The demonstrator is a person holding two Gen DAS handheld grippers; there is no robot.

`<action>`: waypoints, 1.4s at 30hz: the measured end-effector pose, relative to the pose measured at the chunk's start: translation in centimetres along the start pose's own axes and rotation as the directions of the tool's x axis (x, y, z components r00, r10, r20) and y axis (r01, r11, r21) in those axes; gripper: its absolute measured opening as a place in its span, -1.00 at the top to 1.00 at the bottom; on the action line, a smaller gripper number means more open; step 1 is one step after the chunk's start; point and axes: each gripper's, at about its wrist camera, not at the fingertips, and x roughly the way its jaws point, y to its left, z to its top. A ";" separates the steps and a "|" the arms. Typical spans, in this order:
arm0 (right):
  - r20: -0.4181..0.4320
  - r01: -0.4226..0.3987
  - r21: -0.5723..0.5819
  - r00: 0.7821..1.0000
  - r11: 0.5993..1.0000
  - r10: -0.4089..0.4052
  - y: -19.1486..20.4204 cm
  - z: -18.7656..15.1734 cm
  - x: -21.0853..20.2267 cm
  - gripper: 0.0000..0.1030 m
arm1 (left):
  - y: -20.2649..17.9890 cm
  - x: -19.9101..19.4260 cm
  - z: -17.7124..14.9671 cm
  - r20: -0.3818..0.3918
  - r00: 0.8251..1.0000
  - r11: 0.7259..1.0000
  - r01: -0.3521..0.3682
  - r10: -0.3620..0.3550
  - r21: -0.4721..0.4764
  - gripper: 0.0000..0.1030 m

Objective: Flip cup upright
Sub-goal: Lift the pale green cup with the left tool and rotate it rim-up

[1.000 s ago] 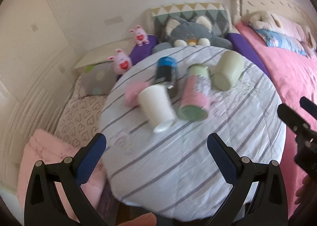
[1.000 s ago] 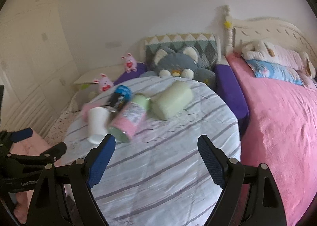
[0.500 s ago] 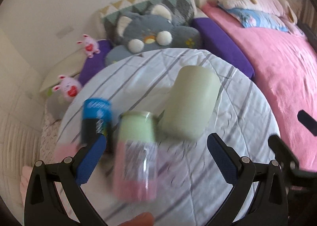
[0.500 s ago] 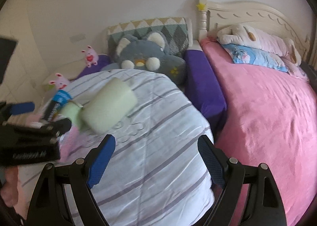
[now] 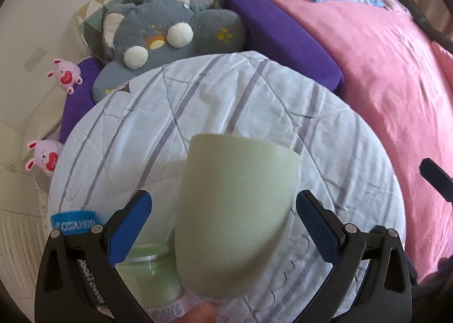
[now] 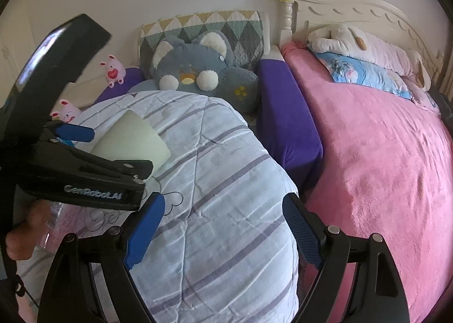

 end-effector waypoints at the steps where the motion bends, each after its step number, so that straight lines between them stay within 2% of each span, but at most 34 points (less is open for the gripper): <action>1: -0.003 0.001 0.001 1.000 1.000 -0.001 -0.1 0.1 0.2 -0.66 | 0.0 0.4 0.1 -0.009 1.000 1.000 0.006 -0.006 -0.001 -0.99; 4: -0.013 0.003 0.001 1.000 1.000 -0.003 -0.3 0.2 0.7 -0.66 | -0.2 1.6 0.4 -0.033 0.999 1.000 0.009 -0.009 0.000 -0.99; 6: -0.020 0.001 0.007 1.000 1.000 -0.001 -0.6 0.3 1.0 -0.66 | -0.4 2.3 0.5 -0.047 0.999 1.000 0.018 -0.018 -0.002 -0.85; 7: -0.022 0.000 0.010 1.000 1.000 0.000 -0.6 0.3 1.0 -0.66 | -0.4 2.6 0.5 -0.056 0.998 1.000 0.030 -0.030 -0.004 -0.68; 8: -0.024 -0.001 0.012 1.000 1.000 0.001 -0.7 0.3 1.1 -0.66 | -0.5 2.8 0.4 -0.065 0.997 0.999 0.049 -0.049 -0.006 -0.63; 13: -0.031 -0.001 0.025 1.000 1.000 0.002 -1.1 0.0 1.3 -0.66 | -0.6 2.6 0.3 -0.046 0.998 0.999 0.037 -0.037 -0.005 -0.61; 17: -0.032 -0.004 0.033 0.999 0.999 0.005 -1.3 -0.3 1.0 -0.66 | -0.5 1.4 -0.2 -0.024 0.997 0.997 0.073 -0.073 -0.014 -0.60; 27: 0.014 -0.015 0.048 1.000 0.999 0.014 -0.8 -1.5 -2.1 -0.67 | -1.0 -4.3 -3.5 0.076 0.993 0.995 0.093 -0.091 -0.021 -0.56; 35: 0.059 -0.026 0.038 0.998 0.999 0.023 0.5 -4.2 -6.8 -0.67 | -2.0 -10.1 -9.6 0.137 0.987 0.995 0.093 -0.088 -0.034 -0.56; 42: 0.083 -0.074 -0.011 0.994 0.997 0.075 3.1 -7.9 -11.2 -0.67 | -0.7 -15.6 -18.3 0.171 0.981 0.986 0.118 -0.097 -0.120 -0.56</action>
